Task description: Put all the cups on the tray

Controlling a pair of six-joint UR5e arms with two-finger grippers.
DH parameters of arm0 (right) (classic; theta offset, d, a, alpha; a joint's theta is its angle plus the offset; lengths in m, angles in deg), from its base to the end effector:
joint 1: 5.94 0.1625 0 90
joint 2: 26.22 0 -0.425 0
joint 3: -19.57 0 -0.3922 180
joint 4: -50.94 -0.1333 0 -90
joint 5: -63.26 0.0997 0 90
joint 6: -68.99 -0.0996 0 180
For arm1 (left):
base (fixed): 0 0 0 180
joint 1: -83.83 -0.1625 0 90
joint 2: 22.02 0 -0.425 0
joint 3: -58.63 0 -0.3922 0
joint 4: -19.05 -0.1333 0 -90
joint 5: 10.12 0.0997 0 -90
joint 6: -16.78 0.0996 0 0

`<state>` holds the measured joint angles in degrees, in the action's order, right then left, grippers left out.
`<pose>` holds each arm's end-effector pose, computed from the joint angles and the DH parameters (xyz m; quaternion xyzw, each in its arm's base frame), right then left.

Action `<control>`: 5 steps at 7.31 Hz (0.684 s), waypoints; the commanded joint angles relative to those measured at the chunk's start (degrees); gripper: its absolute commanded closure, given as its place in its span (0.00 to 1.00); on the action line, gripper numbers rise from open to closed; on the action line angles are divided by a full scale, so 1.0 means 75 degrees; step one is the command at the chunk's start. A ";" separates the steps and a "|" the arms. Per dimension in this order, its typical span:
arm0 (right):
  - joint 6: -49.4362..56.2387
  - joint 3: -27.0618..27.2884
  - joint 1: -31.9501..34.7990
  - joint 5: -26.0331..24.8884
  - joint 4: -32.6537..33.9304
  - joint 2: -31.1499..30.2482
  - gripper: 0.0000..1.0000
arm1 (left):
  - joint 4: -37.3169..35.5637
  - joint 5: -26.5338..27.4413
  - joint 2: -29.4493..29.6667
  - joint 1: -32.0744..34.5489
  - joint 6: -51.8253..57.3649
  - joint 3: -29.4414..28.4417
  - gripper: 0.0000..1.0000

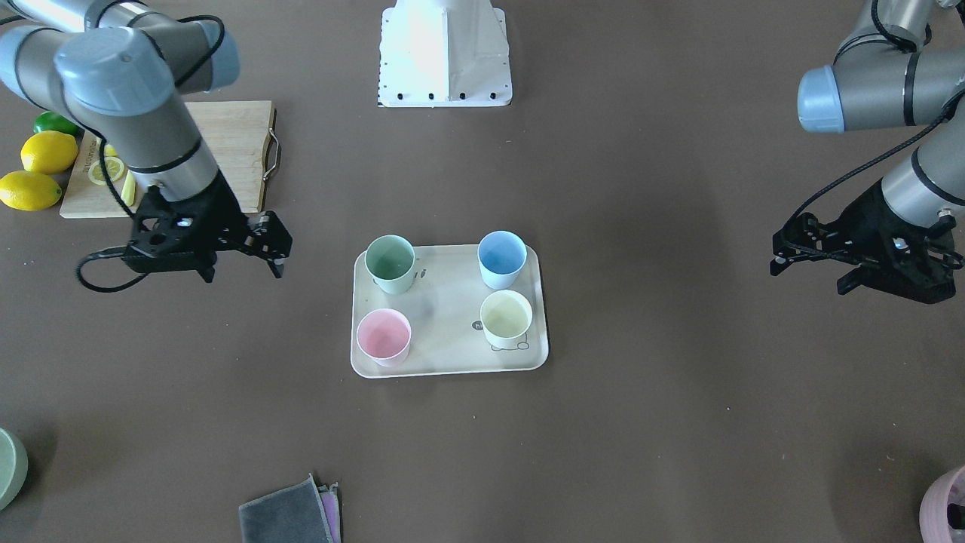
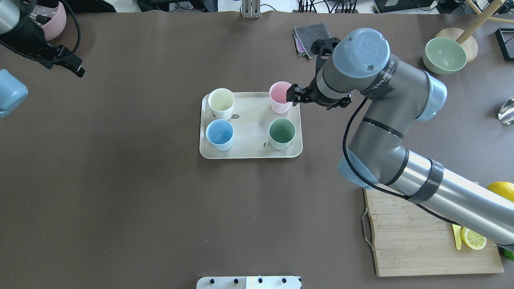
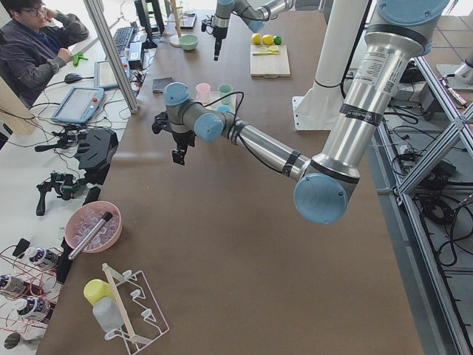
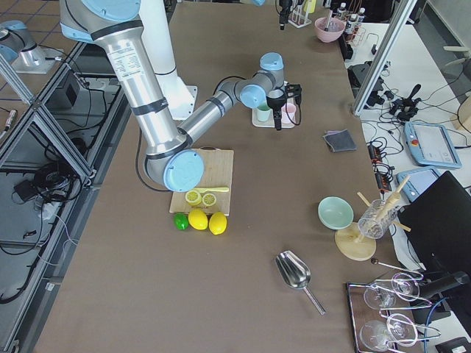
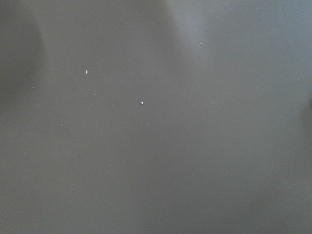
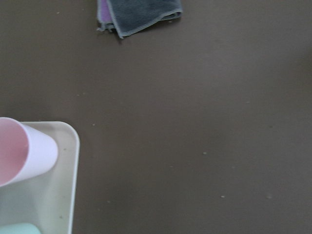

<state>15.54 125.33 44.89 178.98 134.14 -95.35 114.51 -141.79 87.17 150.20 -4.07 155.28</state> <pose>-0.3093 -0.5222 0.3222 0.0996 -0.4037 0.0309 0.9089 0.1857 -0.5917 0.4047 0.1037 0.4124 0.1178 0.8974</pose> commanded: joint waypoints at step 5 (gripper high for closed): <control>0.7048 -0.0995 0.4819 0.1714 0.0086 -0.3041 0.00 | -0.2187 -0.0129 -0.0800 0.2911 0.4175 -0.0088 0.01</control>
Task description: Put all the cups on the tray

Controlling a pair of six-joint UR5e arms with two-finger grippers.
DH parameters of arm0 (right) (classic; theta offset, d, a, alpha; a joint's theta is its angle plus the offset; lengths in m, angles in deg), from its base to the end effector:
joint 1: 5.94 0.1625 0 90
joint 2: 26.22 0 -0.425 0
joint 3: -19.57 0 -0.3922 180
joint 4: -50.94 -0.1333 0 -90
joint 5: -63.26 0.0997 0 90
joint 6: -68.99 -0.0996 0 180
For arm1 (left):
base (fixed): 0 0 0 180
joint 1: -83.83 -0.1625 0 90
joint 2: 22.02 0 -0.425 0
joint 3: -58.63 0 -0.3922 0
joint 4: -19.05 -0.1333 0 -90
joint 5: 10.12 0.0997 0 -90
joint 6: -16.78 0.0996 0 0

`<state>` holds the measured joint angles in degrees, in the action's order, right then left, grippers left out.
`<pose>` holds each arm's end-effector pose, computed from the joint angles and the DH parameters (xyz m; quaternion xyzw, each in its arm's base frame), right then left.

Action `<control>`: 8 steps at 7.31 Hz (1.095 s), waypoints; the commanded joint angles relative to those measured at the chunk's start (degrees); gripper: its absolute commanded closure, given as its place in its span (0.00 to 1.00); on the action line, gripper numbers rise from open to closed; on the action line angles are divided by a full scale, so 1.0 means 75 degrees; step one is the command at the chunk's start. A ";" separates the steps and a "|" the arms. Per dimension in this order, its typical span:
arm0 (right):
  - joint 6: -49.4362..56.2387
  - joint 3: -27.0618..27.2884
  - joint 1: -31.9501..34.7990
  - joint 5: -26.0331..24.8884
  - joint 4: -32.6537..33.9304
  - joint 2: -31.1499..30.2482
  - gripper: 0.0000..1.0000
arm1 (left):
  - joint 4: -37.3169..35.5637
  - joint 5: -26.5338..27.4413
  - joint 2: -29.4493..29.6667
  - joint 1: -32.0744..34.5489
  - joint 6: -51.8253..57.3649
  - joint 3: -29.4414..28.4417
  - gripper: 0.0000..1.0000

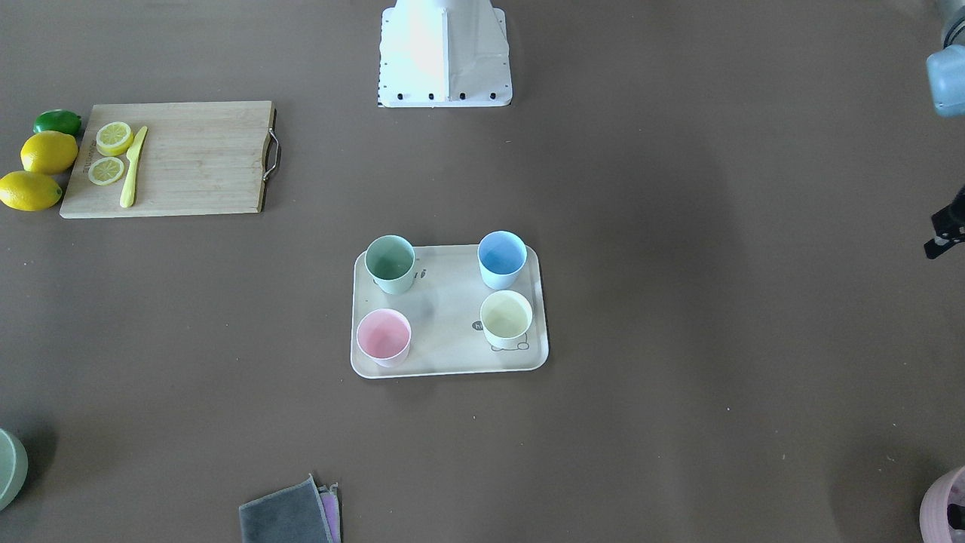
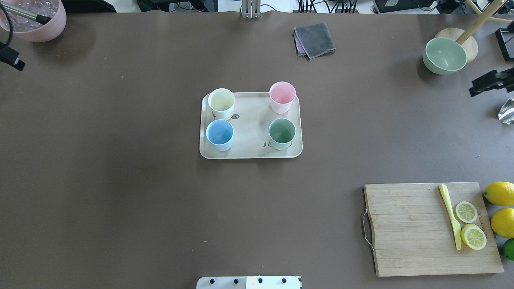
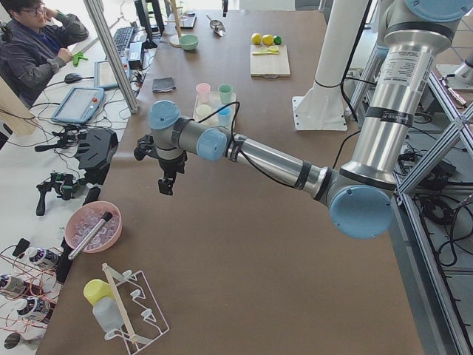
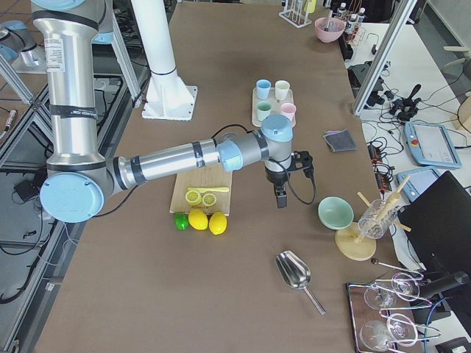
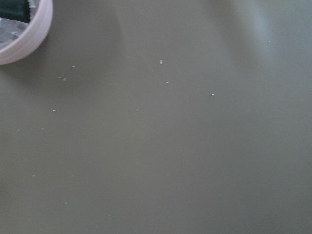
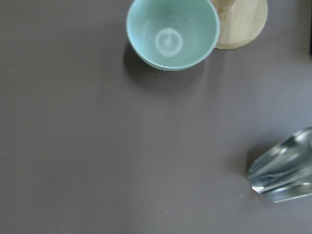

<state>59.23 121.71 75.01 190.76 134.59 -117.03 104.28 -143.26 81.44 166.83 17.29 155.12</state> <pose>-0.0065 -0.5028 0.5554 0.0917 -0.3371 -0.0436 0.9360 0.0063 -0.5864 0.4860 0.1020 0.3708 0.1088 0.9167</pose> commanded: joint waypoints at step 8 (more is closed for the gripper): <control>0.2029 -0.0295 0.1300 0.0554 0.1605 -0.0418 0.00 | -0.0641 -0.0840 -0.1651 0.1753 0.3225 -0.0761 0.01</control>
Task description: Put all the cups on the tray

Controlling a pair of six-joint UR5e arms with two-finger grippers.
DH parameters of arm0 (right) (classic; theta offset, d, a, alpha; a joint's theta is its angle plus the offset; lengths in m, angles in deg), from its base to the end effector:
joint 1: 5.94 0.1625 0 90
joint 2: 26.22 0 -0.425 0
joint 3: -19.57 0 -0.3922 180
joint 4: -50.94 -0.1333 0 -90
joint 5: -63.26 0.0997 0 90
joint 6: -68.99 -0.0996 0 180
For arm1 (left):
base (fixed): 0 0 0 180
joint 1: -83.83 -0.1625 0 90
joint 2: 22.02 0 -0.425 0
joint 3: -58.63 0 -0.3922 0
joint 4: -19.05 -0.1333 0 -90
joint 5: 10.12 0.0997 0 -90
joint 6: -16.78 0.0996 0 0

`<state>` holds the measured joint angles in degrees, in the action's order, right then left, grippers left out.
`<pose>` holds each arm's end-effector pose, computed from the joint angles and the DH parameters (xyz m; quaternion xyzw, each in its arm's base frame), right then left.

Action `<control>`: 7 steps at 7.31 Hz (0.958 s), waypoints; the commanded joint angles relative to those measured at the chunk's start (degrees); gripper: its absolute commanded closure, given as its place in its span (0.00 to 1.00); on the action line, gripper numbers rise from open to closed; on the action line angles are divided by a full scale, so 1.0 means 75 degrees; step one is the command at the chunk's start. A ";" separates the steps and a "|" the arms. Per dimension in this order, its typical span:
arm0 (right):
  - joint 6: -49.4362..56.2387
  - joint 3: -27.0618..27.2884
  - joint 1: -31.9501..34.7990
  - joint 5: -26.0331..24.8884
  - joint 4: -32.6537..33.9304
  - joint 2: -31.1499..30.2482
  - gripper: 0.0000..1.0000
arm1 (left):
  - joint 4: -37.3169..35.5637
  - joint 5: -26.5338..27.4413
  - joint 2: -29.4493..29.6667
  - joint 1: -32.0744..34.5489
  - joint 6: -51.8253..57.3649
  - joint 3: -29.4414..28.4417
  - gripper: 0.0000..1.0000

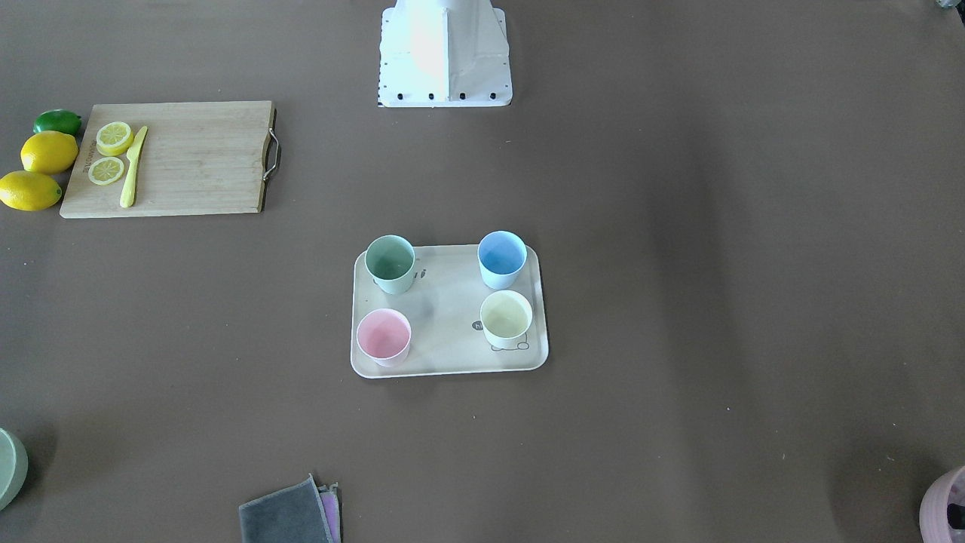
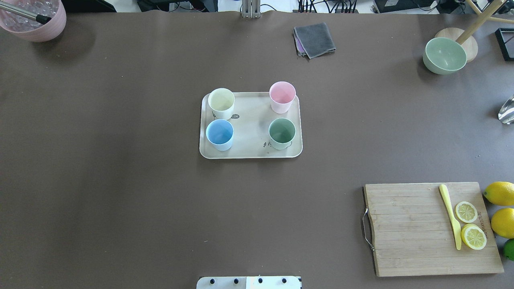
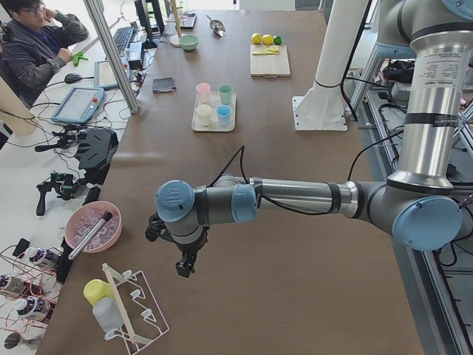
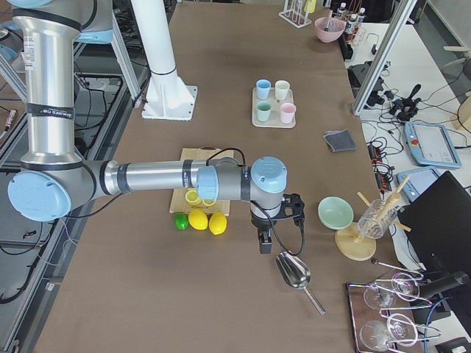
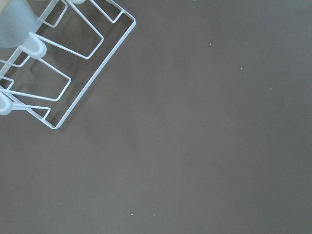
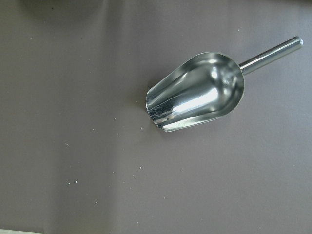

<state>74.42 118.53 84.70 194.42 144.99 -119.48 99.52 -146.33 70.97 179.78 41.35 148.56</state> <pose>0.0730 -0.4671 0.6199 0.0321 -0.3503 -0.0442 0.9351 -0.1134 -0.4959 0.6469 0.0520 0.3919 0.1262 0.9098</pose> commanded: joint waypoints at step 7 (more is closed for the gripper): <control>-0.0091 0.0059 -0.0015 0.0241 -0.0177 -0.0550 0.00 | 0.0099 0.0370 -0.0913 0.0121 0.0005 0.0877 0.01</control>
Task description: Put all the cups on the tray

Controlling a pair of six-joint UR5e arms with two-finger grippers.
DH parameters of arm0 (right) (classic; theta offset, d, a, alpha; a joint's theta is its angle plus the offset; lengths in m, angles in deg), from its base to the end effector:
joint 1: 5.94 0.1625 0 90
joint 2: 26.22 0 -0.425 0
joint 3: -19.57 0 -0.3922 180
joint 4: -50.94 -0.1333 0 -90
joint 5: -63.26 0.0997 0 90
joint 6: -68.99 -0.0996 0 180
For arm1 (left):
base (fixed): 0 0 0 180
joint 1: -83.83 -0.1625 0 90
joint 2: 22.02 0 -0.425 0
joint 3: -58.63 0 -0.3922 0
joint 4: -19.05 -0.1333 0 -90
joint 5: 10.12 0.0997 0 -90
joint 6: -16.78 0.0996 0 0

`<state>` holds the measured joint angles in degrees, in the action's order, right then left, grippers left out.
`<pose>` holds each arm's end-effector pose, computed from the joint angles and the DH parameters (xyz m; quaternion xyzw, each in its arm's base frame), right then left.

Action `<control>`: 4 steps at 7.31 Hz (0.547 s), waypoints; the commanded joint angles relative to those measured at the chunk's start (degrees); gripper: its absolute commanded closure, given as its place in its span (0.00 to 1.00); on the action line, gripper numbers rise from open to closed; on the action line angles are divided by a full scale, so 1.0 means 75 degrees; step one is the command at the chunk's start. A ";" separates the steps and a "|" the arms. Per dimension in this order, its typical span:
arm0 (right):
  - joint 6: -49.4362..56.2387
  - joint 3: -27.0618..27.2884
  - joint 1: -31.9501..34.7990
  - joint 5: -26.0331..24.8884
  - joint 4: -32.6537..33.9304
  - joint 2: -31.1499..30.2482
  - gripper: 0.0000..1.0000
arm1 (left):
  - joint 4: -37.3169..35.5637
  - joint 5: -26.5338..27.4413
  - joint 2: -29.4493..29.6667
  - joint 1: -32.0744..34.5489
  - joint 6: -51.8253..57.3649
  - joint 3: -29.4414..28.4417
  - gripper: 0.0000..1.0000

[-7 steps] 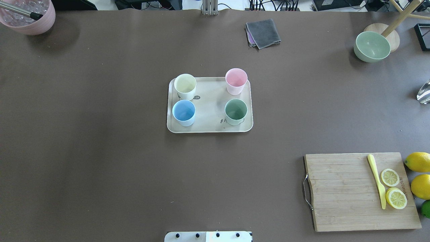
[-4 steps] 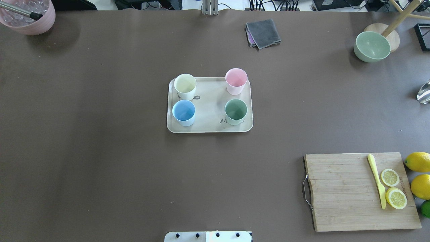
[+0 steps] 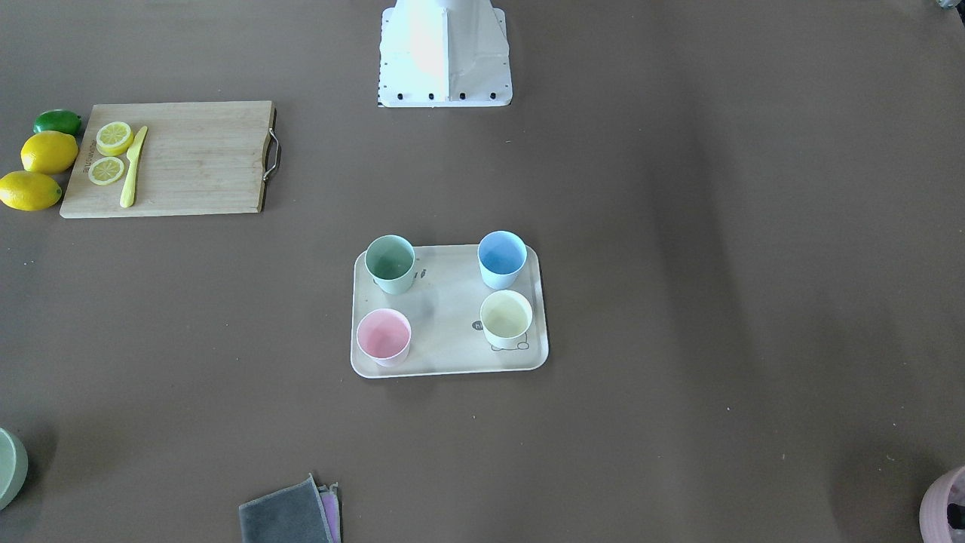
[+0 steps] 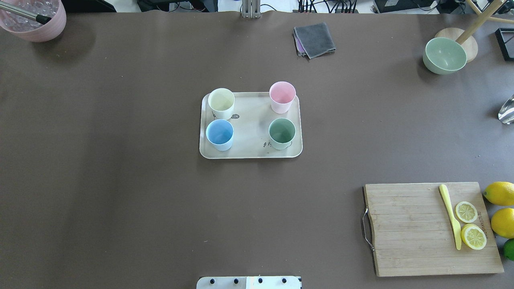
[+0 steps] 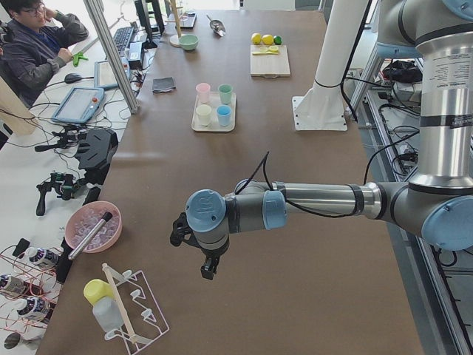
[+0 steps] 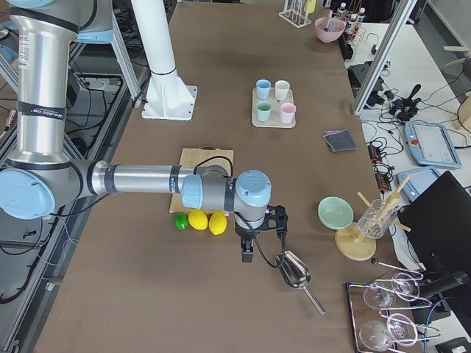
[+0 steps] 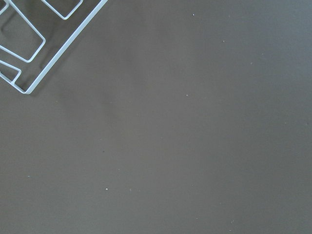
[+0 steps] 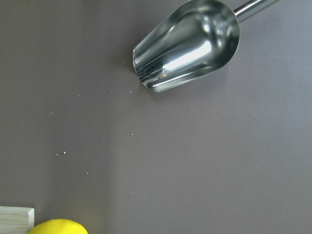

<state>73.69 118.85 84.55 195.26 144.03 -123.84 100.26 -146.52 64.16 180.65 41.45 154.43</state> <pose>0.0704 -0.4329 0.6489 0.0046 -0.3585 -0.0298 0.9330 -0.1147 -0.4440 0.6530 0.0542 0.3933 0.1192 0.9100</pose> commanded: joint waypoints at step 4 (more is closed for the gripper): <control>0.0007 -0.0029 0.0006 0.0282 -0.0049 0.0043 0.00 | 0.0001 0.0363 -0.0029 0.0017 -0.0056 0.0176 0.01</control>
<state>73.73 118.66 84.58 197.32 143.67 -123.50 100.27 -143.81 64.06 180.75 41.06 155.67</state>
